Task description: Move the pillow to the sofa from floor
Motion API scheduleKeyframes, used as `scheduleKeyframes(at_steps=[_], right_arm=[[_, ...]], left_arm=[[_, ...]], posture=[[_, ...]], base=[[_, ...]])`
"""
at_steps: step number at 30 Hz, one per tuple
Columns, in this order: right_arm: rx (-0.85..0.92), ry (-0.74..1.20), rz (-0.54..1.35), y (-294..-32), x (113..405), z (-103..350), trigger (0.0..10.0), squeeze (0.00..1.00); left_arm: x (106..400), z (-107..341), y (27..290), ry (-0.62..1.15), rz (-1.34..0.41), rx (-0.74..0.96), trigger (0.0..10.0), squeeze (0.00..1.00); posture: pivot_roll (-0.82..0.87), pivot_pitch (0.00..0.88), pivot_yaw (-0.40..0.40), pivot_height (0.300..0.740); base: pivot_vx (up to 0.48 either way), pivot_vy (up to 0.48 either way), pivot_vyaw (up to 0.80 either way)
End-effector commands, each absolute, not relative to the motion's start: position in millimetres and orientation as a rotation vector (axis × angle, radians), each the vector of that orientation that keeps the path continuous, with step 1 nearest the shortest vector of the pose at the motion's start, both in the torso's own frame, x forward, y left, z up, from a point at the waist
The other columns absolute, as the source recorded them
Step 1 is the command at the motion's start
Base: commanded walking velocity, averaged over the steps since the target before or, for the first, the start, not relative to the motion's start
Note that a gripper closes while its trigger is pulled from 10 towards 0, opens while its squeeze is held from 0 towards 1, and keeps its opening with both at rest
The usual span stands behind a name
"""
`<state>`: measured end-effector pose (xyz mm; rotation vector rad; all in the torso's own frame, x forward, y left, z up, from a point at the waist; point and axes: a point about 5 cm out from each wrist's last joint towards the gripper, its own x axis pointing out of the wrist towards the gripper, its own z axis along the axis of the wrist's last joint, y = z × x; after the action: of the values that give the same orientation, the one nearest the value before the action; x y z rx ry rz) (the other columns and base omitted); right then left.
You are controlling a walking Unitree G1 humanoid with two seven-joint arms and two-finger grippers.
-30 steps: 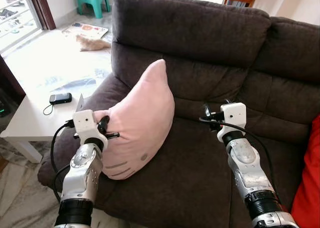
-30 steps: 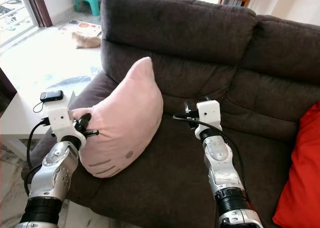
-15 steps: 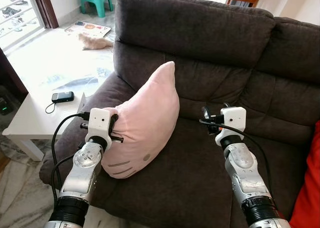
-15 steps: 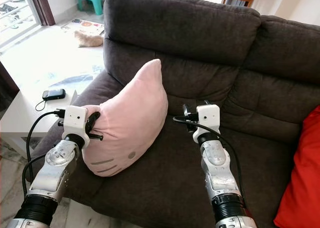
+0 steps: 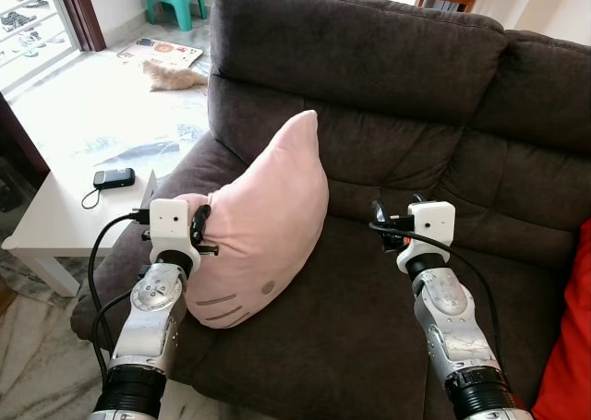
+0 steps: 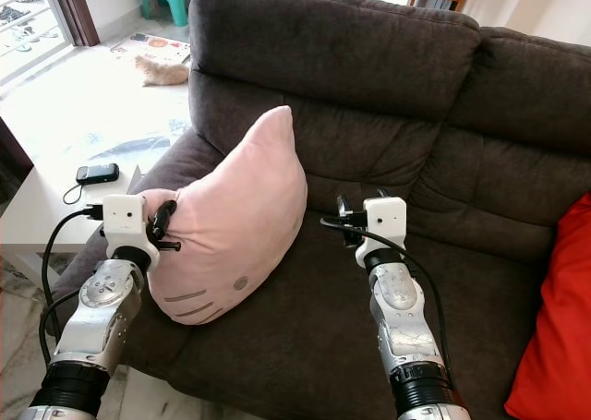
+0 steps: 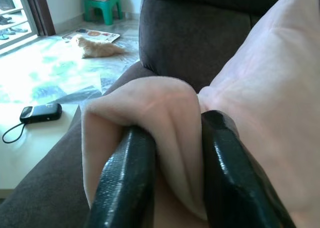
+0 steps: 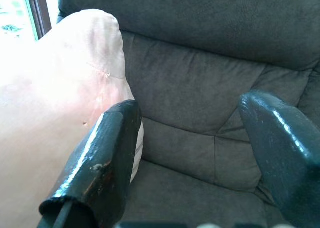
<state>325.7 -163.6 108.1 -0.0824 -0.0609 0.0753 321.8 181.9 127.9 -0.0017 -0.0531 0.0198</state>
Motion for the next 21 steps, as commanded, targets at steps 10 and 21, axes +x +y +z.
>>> scheduleKeyframes(at_steps=[10,21], right_arm=[[-0.076,-0.069,0.085,-163,327,112,10.0,0.00],[-0.042,-0.131,0.061,-165,321,116,10.0,0.00]], left_arm=[[320,168,186,-0.202,0.070,-0.090,10.0,1.00],[295,164,168,-0.225,-0.050,0.143,10.0,0.00]], posture=[[0.01,0.089,-0.098,0.740],[0.01,0.075,-0.088,0.740]], base=[[0.000,0.000,0.00],[0.000,0.000,0.00]])
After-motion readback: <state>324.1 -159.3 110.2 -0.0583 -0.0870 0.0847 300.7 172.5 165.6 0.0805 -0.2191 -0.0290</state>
